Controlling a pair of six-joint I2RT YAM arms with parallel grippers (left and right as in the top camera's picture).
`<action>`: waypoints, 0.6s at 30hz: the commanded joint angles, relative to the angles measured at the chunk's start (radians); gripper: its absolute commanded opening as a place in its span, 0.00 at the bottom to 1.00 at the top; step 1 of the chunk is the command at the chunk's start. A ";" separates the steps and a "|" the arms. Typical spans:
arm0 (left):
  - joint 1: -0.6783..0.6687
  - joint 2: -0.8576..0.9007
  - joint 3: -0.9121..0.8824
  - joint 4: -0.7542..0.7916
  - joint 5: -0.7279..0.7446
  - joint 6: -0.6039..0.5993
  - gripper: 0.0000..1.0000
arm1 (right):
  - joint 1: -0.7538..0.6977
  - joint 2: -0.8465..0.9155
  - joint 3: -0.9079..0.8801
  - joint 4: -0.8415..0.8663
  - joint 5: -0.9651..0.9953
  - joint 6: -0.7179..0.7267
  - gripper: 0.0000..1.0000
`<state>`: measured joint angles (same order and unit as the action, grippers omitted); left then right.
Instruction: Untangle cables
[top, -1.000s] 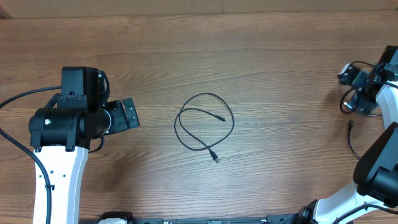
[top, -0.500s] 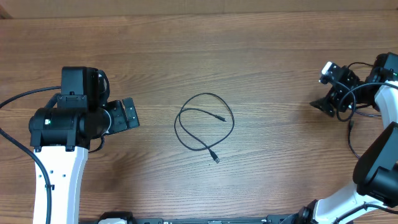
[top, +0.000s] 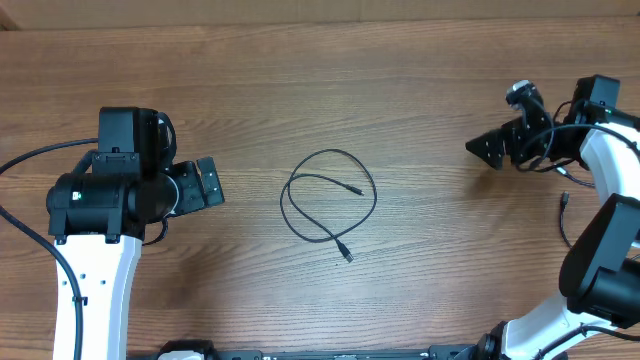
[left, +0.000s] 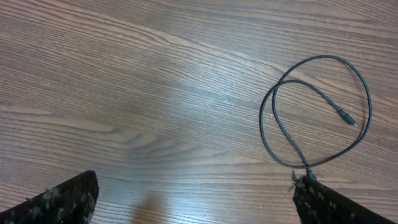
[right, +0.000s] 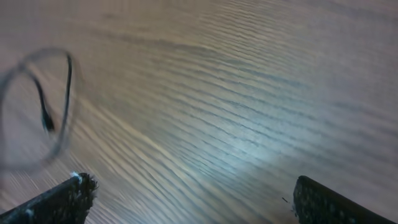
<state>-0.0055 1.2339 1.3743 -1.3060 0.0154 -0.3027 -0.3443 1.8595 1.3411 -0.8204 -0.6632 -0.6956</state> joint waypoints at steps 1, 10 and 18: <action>0.005 0.002 0.003 0.001 0.003 0.019 1.00 | 0.011 0.005 0.001 0.027 0.071 0.428 1.00; 0.005 0.002 0.003 0.001 0.003 0.019 1.00 | 0.053 0.005 0.001 0.037 0.032 0.621 1.00; 0.005 0.002 0.003 0.001 0.003 0.019 1.00 | 0.085 0.005 0.002 0.106 0.131 0.753 1.00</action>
<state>-0.0055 1.2335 1.3743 -1.3060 0.0154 -0.3027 -0.2634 1.8595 1.3411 -0.7395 -0.5980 -0.0662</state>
